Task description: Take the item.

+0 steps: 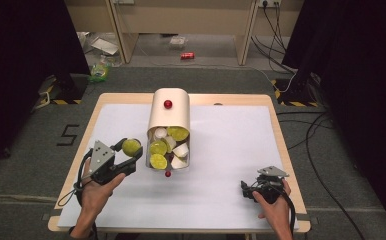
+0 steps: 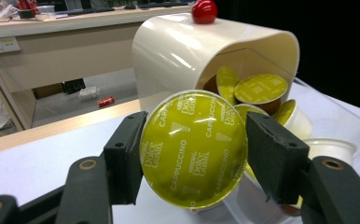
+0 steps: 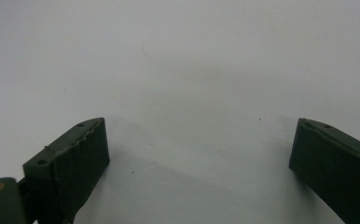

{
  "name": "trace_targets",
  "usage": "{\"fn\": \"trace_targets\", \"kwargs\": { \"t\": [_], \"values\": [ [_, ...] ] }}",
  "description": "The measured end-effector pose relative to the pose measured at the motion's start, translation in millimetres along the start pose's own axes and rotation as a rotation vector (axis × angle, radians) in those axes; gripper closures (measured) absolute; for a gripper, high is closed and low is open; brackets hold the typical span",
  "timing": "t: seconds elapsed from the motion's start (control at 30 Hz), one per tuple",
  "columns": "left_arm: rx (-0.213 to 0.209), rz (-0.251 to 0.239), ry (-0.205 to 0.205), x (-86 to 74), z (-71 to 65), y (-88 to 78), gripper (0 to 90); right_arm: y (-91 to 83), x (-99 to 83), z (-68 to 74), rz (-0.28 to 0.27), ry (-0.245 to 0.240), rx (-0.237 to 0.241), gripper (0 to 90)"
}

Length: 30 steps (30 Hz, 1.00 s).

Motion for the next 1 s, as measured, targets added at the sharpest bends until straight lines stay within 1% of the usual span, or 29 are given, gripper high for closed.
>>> {"fn": "trace_targets", "kwargs": {
  "t": [0.2, 0.3, 0.4, 0.47, 0.6, 0.7, 0.73, 0.87, 1.0],
  "values": [
    [0.016, 0.003, -0.015, -7.6, 8.6, -3.3, 40.4, 0.0, 0.0, 0.0, 0.0, 0.0, 0.0, 4.9],
    [0.024, -0.001, -0.033, -11.5, 12.4, -4.1, 40.4, 0.0, 0.0, 0.0, 0.0, 0.0, 0.0, 4.9],
    [0.026, 0.0, -0.032, -15.0, 15.5, -4.5, 40.4, 0.0, 0.0, 0.0, 0.0, 0.001, 0.0, 4.9],
    [0.028, -0.005, -0.039, -16.4, 17.2, -4.6, 40.4, 0.0, 0.0, 0.0, 0.0, 0.0, 0.0, 4.9],
    [0.035, -0.009, -0.036, -19.8, 20.4, -4.0, 40.4, 0.0, 0.0, 0.0, 0.0, -0.001, 0.0, 4.9],
    [0.043, -0.008, -0.031, -25.3, 24.2, -1.5, 40.3, 0.0, 0.0, 0.0, 0.0, 0.0, 0.0, 4.9],
    [0.048, -0.002, -0.036, -29.4, 26.9, 0.2, 40.4, 0.0, 0.0, 0.0, 0.0, 0.0, 0.0, 4.9],
    [0.058, 0.005, -0.044, -36.6, 31.8, 2.0, 40.4, 0.0, 0.0, 0.0, 0.0, 0.0, 0.0, 4.9],
    [0.064, 0.0, -0.046, -38.4, 34.4, 1.9, 40.4, 0.0, 0.0, 0.0, 0.0, 0.0, 0.0, 4.9]
  ]
}}
Point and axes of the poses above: each handheld gripper's, and its own axes: y roughly forward along the jaws, x roughly out of its top, z roughly to its left, the point moved 9 cm from there along y, roughly forward along the jaws, and after that the axes turned 8 degrees about -z, right-handed, at the moved point
